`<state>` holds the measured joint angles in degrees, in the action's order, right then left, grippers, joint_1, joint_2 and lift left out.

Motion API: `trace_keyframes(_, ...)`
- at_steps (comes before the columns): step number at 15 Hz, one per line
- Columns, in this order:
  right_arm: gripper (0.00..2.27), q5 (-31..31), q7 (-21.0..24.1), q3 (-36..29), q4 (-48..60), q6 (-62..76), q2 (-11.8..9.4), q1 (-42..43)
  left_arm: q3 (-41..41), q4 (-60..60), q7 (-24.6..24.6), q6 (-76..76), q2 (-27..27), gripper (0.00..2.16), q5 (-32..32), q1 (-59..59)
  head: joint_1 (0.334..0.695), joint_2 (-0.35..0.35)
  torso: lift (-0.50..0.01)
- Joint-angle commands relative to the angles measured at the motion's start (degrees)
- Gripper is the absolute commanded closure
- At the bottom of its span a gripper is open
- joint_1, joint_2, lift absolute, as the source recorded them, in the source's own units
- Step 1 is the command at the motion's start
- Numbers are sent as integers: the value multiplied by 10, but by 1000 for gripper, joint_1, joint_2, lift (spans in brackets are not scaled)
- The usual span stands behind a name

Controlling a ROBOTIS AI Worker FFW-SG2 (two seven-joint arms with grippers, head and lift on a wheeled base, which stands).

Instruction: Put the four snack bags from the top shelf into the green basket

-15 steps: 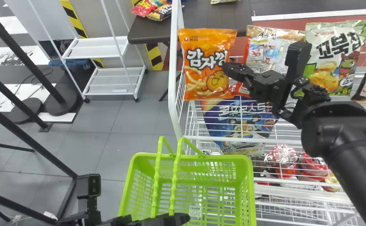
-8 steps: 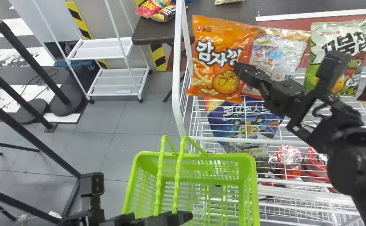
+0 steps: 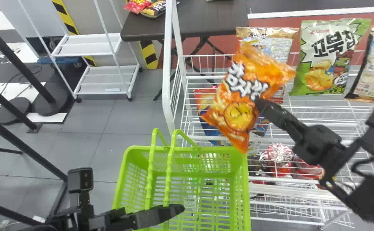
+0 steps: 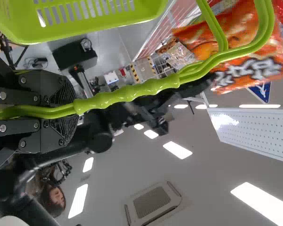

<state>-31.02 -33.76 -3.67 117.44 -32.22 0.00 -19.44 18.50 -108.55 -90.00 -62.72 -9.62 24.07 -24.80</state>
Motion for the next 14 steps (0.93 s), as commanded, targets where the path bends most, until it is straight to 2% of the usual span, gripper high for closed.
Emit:
trace_keyframes(1, 2243, -19, -9, -20, 77, -13, 1, -74, 1, 4, -6, 0, 2, 2145, -3, 4, 695, 122, 0)
trace_keyframes(4, 2243, -38, -27, -33, 138, -41, 1, -133, 2, 6, -6, -2, 5, 2145, -3, 3, 695, 114, 0)
trace_keyframes(8, 2243, -35, -37, -18, 154, -159, 1, -143, 10, 7, -6, -2, 10, 2145, -3, -2, 695, 147, 0)
trace_keyframes(9, 2243, -29, -36, -12, 154, -194, 1, -143, 10, 6, -6, -2, 11, 2145, -3, -2, 695, 185, 0)
trace_keyframes(12, 2243, -8, -36, 9, 154, -294, 1, -122, 10, 6, -6, -2, 12, 2145, -4, 0, 695, 238, 0)
trace_keyframes(14, 2243, 35, -32, 52, 138, -340, 1, -96, 10, 6, -6, -2, 13, 2145, -4, 2, 695, 297, 0)
